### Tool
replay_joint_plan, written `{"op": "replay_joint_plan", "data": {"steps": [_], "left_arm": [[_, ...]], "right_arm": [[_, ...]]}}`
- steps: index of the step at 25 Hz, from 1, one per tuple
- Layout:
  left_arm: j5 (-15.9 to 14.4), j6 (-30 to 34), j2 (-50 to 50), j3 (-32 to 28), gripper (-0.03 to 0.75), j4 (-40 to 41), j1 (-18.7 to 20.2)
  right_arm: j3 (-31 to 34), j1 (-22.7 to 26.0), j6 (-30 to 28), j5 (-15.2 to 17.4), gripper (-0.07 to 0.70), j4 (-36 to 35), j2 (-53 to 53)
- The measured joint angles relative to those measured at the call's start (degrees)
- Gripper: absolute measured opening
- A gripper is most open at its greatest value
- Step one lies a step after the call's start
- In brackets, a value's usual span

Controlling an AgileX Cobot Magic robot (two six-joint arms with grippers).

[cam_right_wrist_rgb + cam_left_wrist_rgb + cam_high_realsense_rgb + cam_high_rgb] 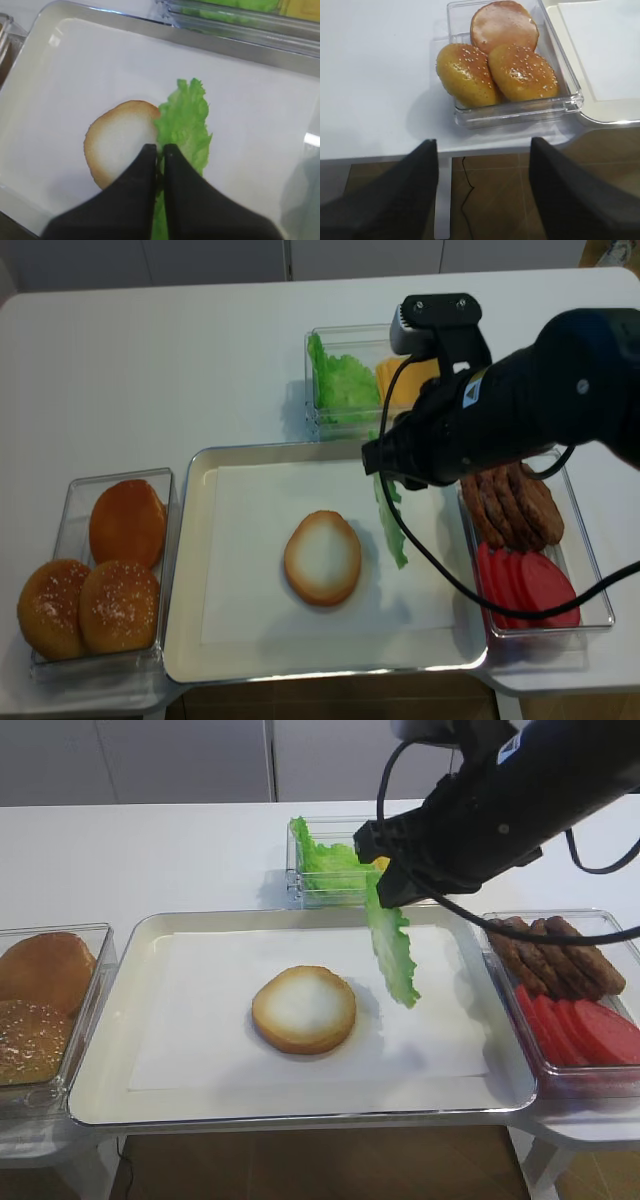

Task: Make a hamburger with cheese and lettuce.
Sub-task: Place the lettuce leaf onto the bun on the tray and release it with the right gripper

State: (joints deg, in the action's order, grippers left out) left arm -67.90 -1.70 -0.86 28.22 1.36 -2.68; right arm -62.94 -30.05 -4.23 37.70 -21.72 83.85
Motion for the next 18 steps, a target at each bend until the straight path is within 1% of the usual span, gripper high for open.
{"op": "replay_joint_plan", "data": {"steps": [4,7,9,14,18], "left_arm": [[0.0,0.0,0.0,0.0,0.433,0.0,0.0],[0.0,0.0,0.0,0.0,0.433,0.0,0.0],[0.0,0.0,0.0,0.0,0.433,0.0,0.0],[0.0,0.0,0.0,0.0,0.433,0.0,0.0],[0.0,0.0,0.0,0.0,0.433,0.0,0.0]], "right_arm": [[0.0,0.0,0.4,-0.4,0.049,-0.3,2.8],[0.0,-0.3,0.4,-1.4,0.049,-1.1,4.6],[0.0,-1.3,0.5,-2.6,0.049,-1.4,5.4],[0.0,-4.6,0.6,-4.2,0.049,-2.7,7.1],[0.0,-5.6,0.6,-5.6,0.049,-4.4,8.2]]}}
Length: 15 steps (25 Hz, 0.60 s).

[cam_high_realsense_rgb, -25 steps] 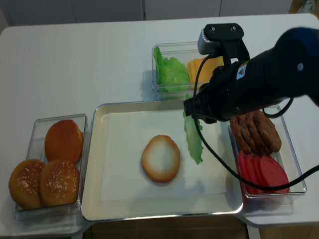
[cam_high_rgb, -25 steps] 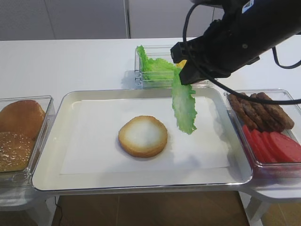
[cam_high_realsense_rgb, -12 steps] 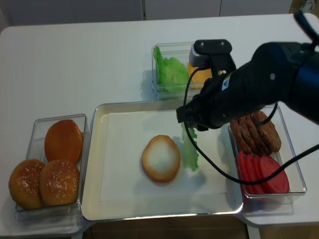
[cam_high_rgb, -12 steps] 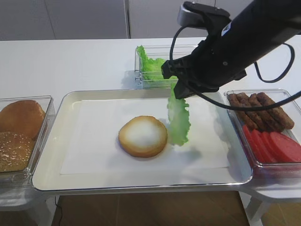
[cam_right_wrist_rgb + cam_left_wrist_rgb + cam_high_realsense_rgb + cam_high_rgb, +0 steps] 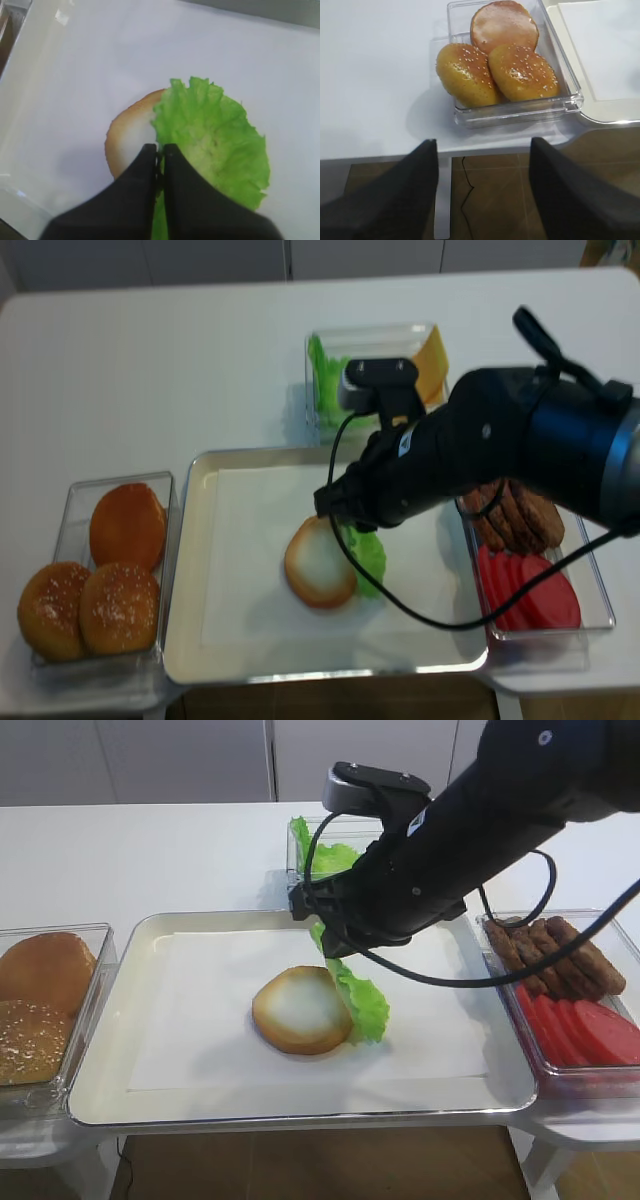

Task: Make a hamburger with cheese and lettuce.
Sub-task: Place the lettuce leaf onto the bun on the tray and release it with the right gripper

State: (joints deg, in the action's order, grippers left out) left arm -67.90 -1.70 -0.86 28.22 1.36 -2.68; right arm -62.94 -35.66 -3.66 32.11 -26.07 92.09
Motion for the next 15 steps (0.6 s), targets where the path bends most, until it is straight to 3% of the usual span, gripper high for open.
{"op": "replay_joint_plan", "data": {"steps": [6,15], "left_arm": [[0.0,0.0,0.0,0.0,0.433,0.0,0.0],[0.0,0.0,0.0,0.0,0.433,0.0,0.0]], "right_arm": [[0.0,-0.1,0.0,-2.2,0.049,-5.4,0.5],[0.0,-0.1,-0.7,-2.5,0.049,-9.8,0.8]]}}
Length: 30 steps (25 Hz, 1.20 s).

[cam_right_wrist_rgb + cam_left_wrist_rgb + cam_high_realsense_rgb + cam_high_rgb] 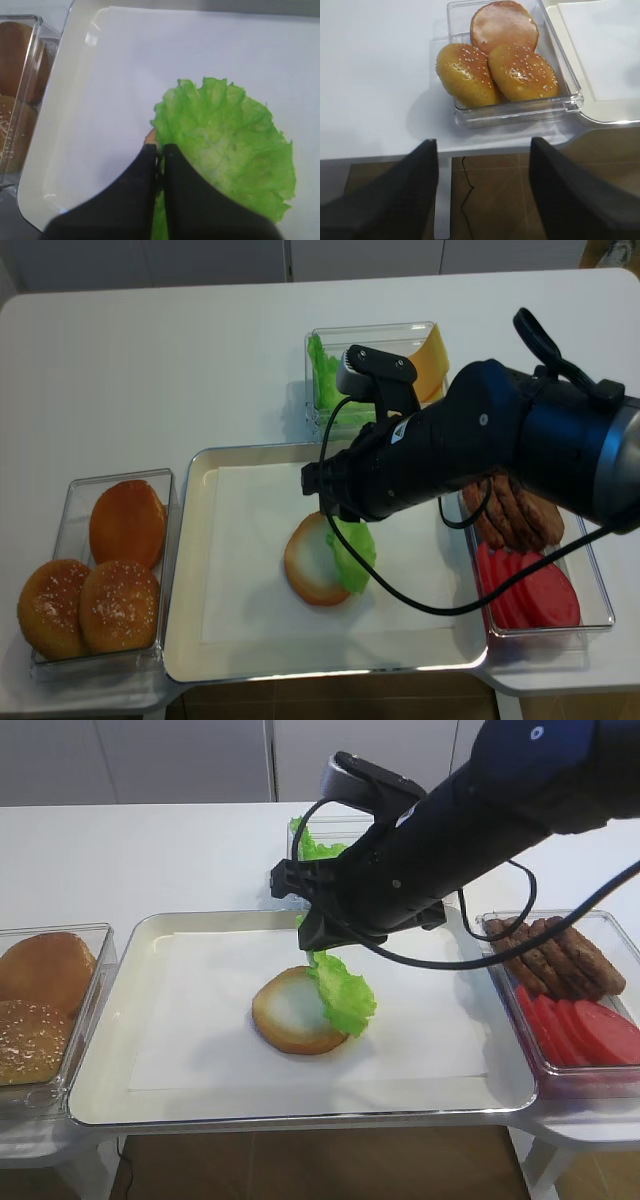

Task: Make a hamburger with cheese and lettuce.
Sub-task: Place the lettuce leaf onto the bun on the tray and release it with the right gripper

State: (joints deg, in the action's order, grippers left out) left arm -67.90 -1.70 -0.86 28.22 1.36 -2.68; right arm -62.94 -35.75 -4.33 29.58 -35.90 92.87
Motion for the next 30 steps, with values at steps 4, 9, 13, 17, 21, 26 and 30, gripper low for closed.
{"op": "replay_joint_plan", "data": {"steps": [4,9,13,17,21,26,30], "left_arm": [[0.0,0.0,0.0,0.0,0.433,0.0,0.0],[0.0,0.0,0.0,0.0,0.433,0.0,0.0],[0.0,0.0,0.0,0.0,0.433,0.0,0.0],[0.0,0.0,0.0,0.0,0.433,0.0,0.0],[0.0,0.0,0.0,0.0,0.433,0.0,0.0],[0.0,0.0,0.0,0.0,0.433,0.0,0.0],[0.0,0.0,0.0,0.0,0.433,0.0,0.0]], "right_arm": [[0.0,0.0,-0.6,0.1,0.049,-0.9,1.2],[0.0,0.0,-1.7,0.2,0.049,-3.2,2.6],[0.0,0.0,-1.9,0.2,0.060,-4.6,3.5],[0.0,0.0,-2.0,0.2,0.158,-5.1,3.7],[0.0,0.0,-2.1,0.4,0.303,-5.1,3.7],[0.0,0.0,-2.1,0.9,0.483,-5.4,3.7],[0.0,0.0,-2.1,1.8,0.521,-5.0,2.4]]}}
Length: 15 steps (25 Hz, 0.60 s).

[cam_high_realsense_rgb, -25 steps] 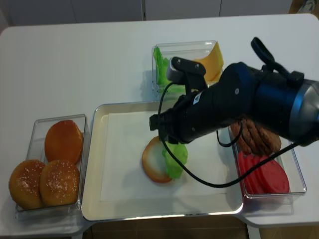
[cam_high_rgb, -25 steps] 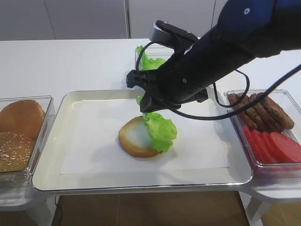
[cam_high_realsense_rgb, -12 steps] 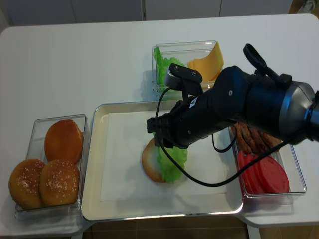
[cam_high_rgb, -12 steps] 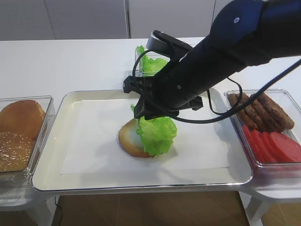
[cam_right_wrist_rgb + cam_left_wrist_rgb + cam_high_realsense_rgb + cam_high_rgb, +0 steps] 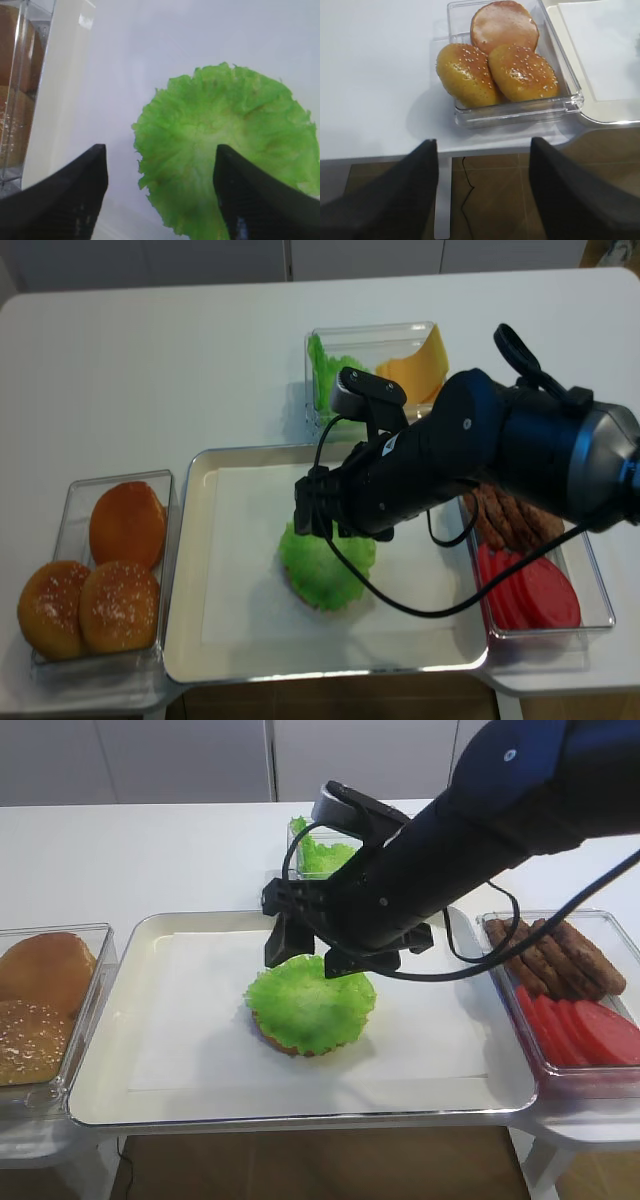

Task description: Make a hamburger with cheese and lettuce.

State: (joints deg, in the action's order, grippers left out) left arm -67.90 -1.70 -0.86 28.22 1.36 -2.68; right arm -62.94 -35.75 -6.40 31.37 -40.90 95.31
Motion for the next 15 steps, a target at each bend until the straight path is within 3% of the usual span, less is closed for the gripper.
{"op": "replay_joint_plan", "data": {"steps": [2,4,12,15], "left_arm": [[0.0,0.0,0.0,0.0,0.433,0.0,0.0],[0.0,0.0,0.0,0.0,0.433,0.0,0.0],[0.0,0.0,0.0,0.0,0.433,0.0,0.0],[0.0,0.0,0.0,0.0,0.433,0.0,0.0]], "right_arm": [[0.0,0.1,0.0,0.7,0.524,1.2,-1.0],[-0.7,1.1,1.4,3.5,0.525,3.0,-1.6],[-9.5,9.4,10.7,23.8,0.477,23.4,-2.1],[-10.8,12.4,12.2,28.1,0.469,29.5,-4.7]]}}
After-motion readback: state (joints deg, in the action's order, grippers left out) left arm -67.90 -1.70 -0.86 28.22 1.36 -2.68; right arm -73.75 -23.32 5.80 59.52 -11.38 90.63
